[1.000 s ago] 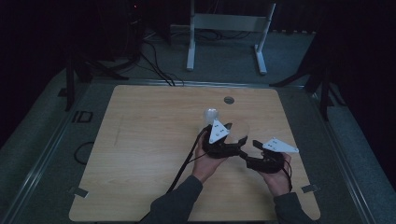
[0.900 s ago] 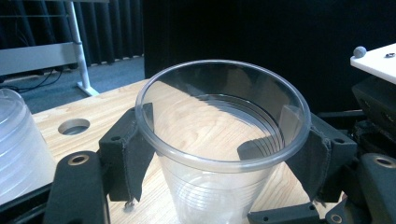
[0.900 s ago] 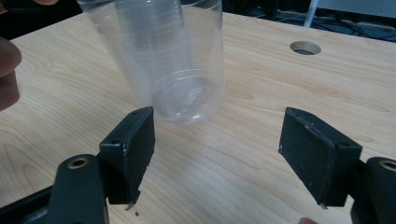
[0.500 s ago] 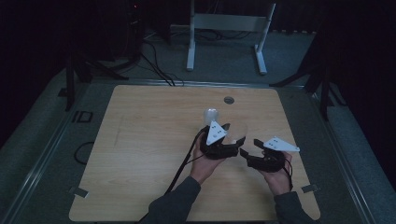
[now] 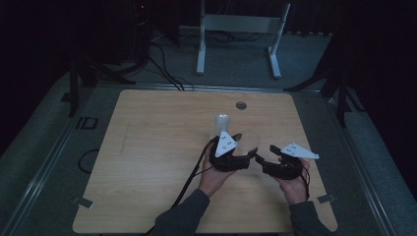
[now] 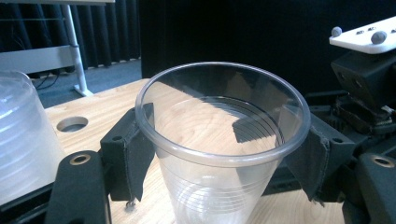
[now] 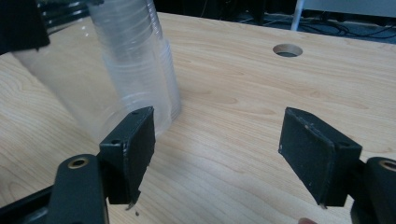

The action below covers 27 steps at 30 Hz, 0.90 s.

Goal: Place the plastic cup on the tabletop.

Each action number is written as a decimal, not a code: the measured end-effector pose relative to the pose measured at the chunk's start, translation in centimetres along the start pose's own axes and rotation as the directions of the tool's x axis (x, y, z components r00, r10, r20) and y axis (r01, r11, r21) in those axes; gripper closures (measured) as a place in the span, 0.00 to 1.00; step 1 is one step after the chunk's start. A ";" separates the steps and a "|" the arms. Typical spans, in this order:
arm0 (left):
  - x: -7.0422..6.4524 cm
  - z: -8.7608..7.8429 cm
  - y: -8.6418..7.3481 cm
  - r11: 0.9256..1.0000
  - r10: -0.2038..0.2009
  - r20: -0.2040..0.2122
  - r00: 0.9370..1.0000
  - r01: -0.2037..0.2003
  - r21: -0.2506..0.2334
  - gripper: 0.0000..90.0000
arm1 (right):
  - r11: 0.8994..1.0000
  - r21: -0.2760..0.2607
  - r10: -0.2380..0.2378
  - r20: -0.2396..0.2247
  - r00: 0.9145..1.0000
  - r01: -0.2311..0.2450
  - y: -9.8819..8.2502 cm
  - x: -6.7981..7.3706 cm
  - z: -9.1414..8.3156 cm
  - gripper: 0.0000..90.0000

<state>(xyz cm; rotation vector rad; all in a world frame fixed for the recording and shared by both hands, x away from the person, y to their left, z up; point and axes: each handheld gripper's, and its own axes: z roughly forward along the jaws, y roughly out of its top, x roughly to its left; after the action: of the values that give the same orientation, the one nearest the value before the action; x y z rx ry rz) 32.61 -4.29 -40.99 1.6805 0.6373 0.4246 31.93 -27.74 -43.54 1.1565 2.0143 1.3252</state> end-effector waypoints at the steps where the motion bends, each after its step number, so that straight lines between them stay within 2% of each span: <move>1: 0.0 0.0 0.0 1.000 -0.001 0.002 1.000 0.001 0.001 0.32 | 1.000 -0.003 0.001 0.000 1.000 -0.001 0.0 0.0 0.0 0.30; 27: 0.3 -0.4 -1.7 1.000 -0.012 0.001 1.000 0.012 0.016 0.32 | 1.000 -0.028 0.014 0.016 1.000 -0.013 0.0 -0.3 0.0 0.30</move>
<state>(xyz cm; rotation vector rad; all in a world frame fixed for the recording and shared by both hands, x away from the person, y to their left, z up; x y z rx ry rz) 32.35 -3.60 -42.54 1.6911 0.6509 0.4110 32.06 -28.05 -43.60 1.1664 1.9743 1.3420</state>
